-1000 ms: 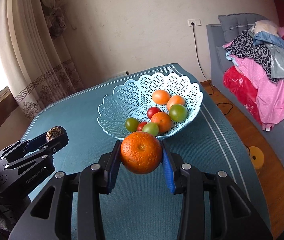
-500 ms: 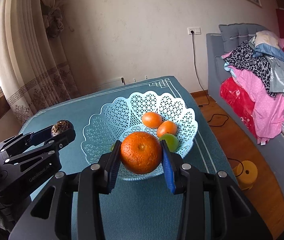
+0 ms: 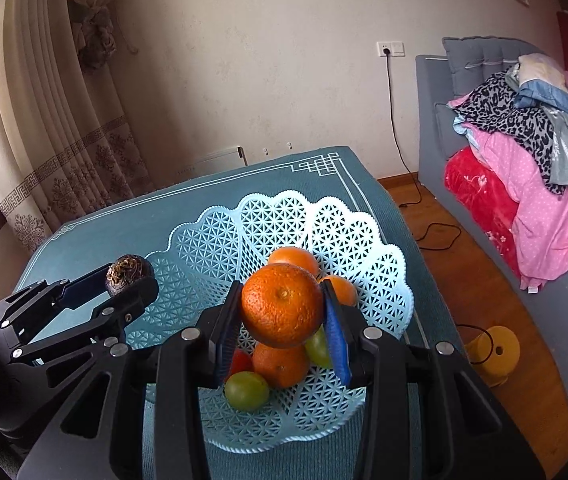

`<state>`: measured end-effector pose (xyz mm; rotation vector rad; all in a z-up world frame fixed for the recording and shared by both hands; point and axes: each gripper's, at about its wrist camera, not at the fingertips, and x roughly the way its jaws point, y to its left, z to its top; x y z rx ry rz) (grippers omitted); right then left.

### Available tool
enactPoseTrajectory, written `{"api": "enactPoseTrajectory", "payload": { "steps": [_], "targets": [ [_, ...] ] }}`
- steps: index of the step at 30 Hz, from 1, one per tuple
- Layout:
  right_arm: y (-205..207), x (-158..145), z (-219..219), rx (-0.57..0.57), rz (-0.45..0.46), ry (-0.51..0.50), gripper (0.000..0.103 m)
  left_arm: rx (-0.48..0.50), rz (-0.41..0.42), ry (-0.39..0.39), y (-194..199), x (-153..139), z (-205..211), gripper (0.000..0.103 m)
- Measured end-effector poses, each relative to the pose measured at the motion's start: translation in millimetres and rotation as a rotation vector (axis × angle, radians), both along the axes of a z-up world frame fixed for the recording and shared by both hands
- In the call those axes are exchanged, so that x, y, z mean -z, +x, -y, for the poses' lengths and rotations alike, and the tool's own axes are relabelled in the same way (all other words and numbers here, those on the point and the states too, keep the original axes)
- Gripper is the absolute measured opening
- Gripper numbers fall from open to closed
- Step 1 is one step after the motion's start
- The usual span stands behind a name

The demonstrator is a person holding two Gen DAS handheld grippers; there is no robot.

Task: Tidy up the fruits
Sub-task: 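Lower the orange and avocado into the basket and open both grippers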

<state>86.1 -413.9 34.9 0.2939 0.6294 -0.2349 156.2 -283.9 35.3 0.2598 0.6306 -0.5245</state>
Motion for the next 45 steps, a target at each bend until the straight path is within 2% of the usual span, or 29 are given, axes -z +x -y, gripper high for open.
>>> {"api": "enactPoseTrajectory", "payload": {
  "steps": [12, 26, 28, 30, 37, 45],
  "targets": [
    [19, 16, 4, 0.011, -0.052, 0.009, 0.039, 0.021, -0.010, 0.010, 14, 11, 13, 0.043],
    [24, 19, 5, 0.021, -0.067, 0.010, 0.039, 0.021, -0.021, 0.013, 18, 16, 13, 0.044],
    [24, 19, 5, 0.029, -0.064, 0.011, 0.039, 0.015, -0.019, 0.010, 18, 15, 12, 0.049],
    [22, 18, 6, 0.036, -0.056, 0.012, 0.040, 0.003, -0.013, 0.003, 19, 13, 10, 0.066],
    [15, 10, 3, 0.053, -0.021, -0.005, 0.043, -0.012, 0.001, -0.006, 17, 7, 2, 0.068],
    [3, 1, -1, 0.059, 0.003, -0.004, 0.046, -0.037, 0.039, -0.009, 8, -2, -8, 0.087]
  ]
}}
